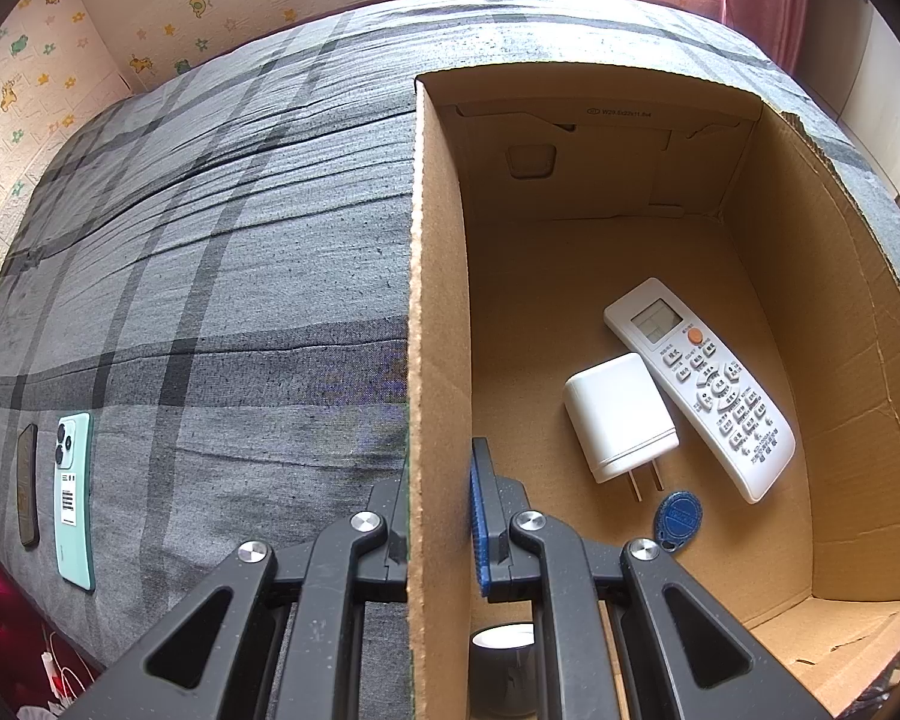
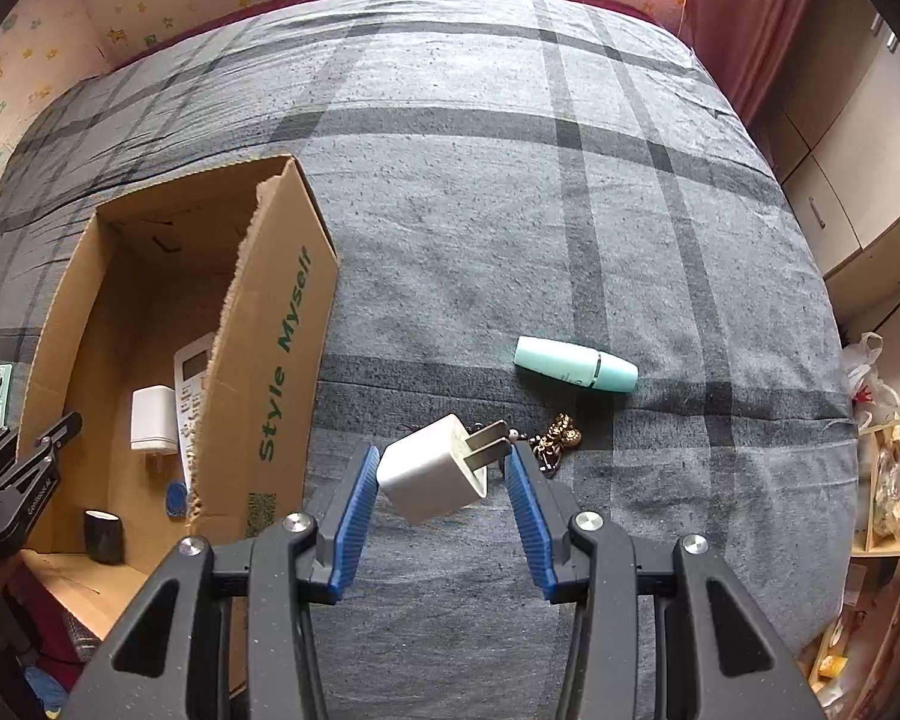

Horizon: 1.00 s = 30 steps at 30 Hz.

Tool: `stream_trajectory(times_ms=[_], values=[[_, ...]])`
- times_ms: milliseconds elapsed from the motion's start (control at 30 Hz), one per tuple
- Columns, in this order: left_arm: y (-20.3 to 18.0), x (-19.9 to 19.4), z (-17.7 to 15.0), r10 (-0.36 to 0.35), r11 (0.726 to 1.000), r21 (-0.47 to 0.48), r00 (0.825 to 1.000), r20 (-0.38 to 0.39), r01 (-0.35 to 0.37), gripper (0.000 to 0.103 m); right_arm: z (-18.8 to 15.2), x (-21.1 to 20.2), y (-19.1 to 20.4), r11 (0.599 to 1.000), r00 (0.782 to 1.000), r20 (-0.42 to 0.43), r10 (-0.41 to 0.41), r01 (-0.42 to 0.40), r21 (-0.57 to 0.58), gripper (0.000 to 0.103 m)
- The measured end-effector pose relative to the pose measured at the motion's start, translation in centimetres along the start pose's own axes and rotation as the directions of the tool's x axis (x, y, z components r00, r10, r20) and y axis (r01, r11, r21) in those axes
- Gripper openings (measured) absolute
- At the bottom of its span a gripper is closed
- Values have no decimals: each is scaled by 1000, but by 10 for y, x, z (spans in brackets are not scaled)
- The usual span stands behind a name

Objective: Organize rigid objects
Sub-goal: 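Lift the white plug adapter with the right tool and carry it into the box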

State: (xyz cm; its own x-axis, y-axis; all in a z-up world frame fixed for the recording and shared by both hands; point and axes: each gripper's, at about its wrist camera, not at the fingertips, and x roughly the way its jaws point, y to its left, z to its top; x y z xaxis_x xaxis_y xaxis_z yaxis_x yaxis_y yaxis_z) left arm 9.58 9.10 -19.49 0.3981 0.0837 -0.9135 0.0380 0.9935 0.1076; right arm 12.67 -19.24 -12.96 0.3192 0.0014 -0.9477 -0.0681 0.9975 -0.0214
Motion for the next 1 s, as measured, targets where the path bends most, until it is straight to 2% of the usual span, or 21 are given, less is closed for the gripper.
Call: stream_trajectory(times_ms=[533,1000], values=[[0,1,0,-4,1000,-3,1000,0,4,14,15,-51,65,985,993,94,67,-51,-168,47],[1,1,1,-10,1000,-6,1000,0,10,13,16,-42,130,952,989,66,134,-111,-285,47]])
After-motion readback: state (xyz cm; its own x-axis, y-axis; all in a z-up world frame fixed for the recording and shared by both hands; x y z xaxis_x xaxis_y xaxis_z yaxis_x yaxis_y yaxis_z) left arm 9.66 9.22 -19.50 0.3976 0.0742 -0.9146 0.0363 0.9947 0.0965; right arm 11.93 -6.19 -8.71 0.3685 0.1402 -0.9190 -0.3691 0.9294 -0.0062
